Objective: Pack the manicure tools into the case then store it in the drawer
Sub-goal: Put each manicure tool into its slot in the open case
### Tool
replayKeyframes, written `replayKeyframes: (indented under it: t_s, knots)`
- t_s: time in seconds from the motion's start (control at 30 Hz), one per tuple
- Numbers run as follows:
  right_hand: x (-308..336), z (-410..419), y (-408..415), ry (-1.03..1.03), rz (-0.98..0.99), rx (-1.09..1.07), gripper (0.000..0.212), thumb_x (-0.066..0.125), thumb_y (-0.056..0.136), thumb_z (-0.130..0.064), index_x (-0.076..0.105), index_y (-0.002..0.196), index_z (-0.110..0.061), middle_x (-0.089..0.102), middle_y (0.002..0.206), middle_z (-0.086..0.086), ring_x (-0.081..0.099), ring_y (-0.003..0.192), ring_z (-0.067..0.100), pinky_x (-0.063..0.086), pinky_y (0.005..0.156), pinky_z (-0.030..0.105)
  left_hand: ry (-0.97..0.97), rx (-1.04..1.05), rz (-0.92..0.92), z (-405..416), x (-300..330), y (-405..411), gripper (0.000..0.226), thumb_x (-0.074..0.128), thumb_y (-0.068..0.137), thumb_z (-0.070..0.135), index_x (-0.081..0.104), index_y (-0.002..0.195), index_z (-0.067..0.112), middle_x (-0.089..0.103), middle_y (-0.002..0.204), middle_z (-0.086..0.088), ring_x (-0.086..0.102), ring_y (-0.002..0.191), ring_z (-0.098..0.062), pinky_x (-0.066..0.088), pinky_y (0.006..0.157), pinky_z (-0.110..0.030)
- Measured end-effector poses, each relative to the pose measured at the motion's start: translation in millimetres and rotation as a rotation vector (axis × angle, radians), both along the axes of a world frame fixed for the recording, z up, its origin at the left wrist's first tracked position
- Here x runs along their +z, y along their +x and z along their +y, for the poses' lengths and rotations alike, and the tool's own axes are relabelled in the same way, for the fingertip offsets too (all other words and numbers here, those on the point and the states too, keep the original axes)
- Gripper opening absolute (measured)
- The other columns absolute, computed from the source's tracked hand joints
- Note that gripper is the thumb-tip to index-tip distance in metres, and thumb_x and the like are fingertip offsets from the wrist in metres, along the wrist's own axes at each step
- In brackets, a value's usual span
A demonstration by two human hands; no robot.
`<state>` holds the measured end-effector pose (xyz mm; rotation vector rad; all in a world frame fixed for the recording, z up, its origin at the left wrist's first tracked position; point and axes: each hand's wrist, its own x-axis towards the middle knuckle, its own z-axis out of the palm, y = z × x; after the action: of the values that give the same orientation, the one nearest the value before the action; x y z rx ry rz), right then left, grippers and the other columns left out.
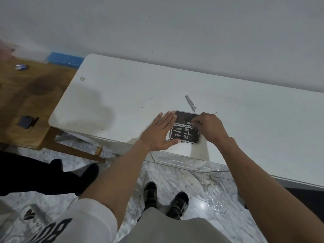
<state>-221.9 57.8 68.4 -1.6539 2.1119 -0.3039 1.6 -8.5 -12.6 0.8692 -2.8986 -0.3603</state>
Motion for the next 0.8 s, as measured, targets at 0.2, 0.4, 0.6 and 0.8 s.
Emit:
replayKeyframes:
  t_s: [0.2, 0.4, 0.6, 0.8]
  knots:
    - [0.7, -2.2, 1.8, 0.02, 0.042, 0.006, 0.019, 0.054, 0.091, -0.022, 0.073, 0.089, -0.022, 0.065, 0.096, 0.004, 0.06, 0.089, 0.026, 0.051, 0.074, 0.037, 0.001, 0.003, 0.005, -0.3, -0.7, 0.3, 0.097, 0.027, 0.095, 0.074, 0.009, 0.16, 0.004, 0.003, 0.169, -0.01, -0.002, 0.157, -0.019, 0.006, 0.127, -0.045]
    - [8.7, -6.6, -6.7, 0.051, 0.026, 0.055, 0.016, 0.059, 0.089, -0.025, 0.075, 0.093, -0.024, 0.068, 0.095, 0.0, 0.061, 0.09, 0.021, 0.052, 0.073, 0.035, 0.003, 0.001, 0.019, -0.4, -1.5, 0.3, 0.097, 0.032, 0.096, 0.072, 0.008, 0.16, 0.004, 0.003, 0.169, -0.01, -0.002, 0.157, -0.019, 0.005, 0.127, -0.044]
    - [15.3, -35.5, -17.4, 0.002, -0.021, -0.159, 0.018, 0.056, 0.084, -0.025, 0.074, 0.085, -0.02, 0.073, 0.088, 0.003, 0.064, 0.083, 0.025, 0.055, 0.073, 0.037, -0.003, 0.003, 0.03, -0.5, -1.4, 0.0, 0.097, 0.034, 0.095, 0.072, 0.01, 0.16, 0.004, 0.005, 0.169, -0.01, 0.0, 0.157, -0.019, 0.006, 0.128, -0.044]
    - [14.6, -61.0, -8.7, 0.125, 0.007, -0.261, 0.014, 0.068, 0.079, -0.029, 0.076, 0.087, -0.021, 0.071, 0.09, 0.008, 0.066, 0.083, 0.029, 0.052, 0.071, 0.032, -0.009, 0.006, 0.035, -0.4, -2.4, -0.2, 0.097, 0.033, 0.095, 0.072, 0.012, 0.16, 0.003, 0.007, 0.169, -0.01, 0.002, 0.157, -0.019, 0.008, 0.127, -0.045]
